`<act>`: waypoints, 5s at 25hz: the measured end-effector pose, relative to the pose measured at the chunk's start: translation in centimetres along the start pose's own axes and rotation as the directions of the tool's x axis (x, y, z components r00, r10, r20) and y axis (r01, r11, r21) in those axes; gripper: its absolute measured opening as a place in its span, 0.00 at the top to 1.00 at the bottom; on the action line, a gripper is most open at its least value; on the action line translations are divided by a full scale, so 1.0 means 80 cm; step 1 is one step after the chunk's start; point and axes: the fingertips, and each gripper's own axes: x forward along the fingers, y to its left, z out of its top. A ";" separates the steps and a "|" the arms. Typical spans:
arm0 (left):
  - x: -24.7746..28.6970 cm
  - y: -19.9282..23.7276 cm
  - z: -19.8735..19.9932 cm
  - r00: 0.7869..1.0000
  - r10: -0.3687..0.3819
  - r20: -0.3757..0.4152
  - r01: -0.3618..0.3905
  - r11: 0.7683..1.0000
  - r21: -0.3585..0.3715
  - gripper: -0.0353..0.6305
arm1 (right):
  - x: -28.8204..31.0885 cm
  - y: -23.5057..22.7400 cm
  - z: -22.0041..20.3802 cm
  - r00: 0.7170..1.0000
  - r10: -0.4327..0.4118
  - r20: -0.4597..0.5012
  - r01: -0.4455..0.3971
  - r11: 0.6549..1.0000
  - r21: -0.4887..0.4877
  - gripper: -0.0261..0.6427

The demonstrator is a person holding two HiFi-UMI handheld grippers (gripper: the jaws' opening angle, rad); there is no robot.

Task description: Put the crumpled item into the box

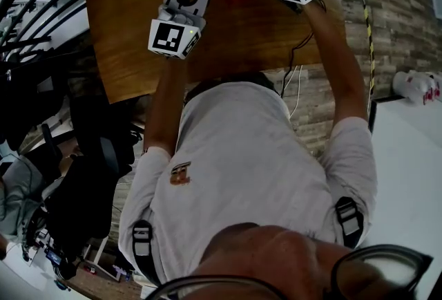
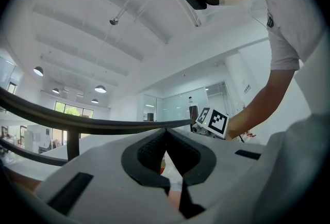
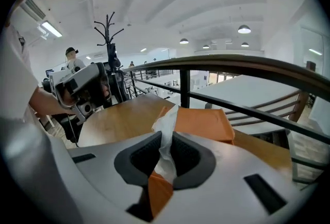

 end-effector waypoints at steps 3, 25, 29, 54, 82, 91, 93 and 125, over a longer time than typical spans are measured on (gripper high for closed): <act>0.008 0.002 -0.004 1.000 0.011 -0.011 -0.011 1.000 0.000 0.92 | 0.018 -0.014 -0.012 0.998 0.036 -0.061 -0.033 0.999 0.041 0.86; 0.033 0.002 -0.029 0.995 0.079 -0.065 -0.078 0.997 0.008 0.92 | 0.098 -0.065 -0.072 0.931 0.150 -0.332 -0.104 0.983 0.153 0.86; 0.032 0.006 -0.037 0.993 0.089 -0.080 -0.088 0.996 0.008 0.92 | 0.109 -0.076 -0.077 0.922 0.129 -0.365 -0.091 0.989 0.118 0.86; 0.015 0.008 -0.047 0.991 0.085 -0.102 -0.084 0.996 0.020 0.92 | 0.092 -0.116 -0.082 0.917 -0.111 -0.382 0.090 0.993 -0.072 0.70; 0.017 -0.040 -0.014 0.999 0.007 -0.050 -0.008 1.000 -0.012 0.92 | -0.094 0.080 0.084 0.876 -0.013 0.483 0.093 0.985 -0.142 0.90; 0.006 -0.062 0.009 0.999 -0.038 -0.023 0.037 0.999 -0.030 0.92 | -0.128 0.134 0.092 0.816 0.039 0.576 0.054 0.988 -0.143 0.91; 0.002 -0.069 0.016 0.999 -0.049 -0.019 0.049 0.998 -0.031 0.92 | -0.136 0.142 0.093 0.802 0.044 0.596 0.044 0.990 -0.133 0.91; -0.036 -0.092 0.037 0.995 -0.093 0.020 0.094 0.995 -0.031 0.92 | -0.153 0.198 0.080 0.767 0.035 0.640 0.027 0.996 -0.086 0.91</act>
